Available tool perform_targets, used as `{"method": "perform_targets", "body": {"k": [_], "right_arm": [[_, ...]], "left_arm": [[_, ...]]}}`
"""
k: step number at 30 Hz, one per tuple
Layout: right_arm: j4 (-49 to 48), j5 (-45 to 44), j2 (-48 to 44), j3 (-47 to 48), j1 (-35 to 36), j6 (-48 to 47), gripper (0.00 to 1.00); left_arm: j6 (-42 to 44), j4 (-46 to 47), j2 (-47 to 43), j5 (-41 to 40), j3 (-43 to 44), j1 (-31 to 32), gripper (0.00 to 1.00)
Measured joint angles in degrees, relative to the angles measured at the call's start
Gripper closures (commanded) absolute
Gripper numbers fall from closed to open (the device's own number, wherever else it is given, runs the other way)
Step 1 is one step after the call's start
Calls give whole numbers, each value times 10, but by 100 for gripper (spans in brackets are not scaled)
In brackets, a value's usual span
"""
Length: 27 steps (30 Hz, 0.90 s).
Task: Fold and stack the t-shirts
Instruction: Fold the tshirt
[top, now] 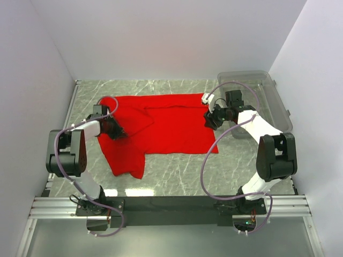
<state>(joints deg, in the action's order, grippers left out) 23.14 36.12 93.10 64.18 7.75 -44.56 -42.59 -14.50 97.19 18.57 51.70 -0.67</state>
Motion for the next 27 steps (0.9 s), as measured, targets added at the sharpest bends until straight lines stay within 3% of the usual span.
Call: {"method": "perform_targets", "body": {"k": [27], "right_arm": [[0, 2, 0, 0, 0, 2, 45]], "left_arm": [[45, -34, -27, 32, -12, -53, 99]]}}
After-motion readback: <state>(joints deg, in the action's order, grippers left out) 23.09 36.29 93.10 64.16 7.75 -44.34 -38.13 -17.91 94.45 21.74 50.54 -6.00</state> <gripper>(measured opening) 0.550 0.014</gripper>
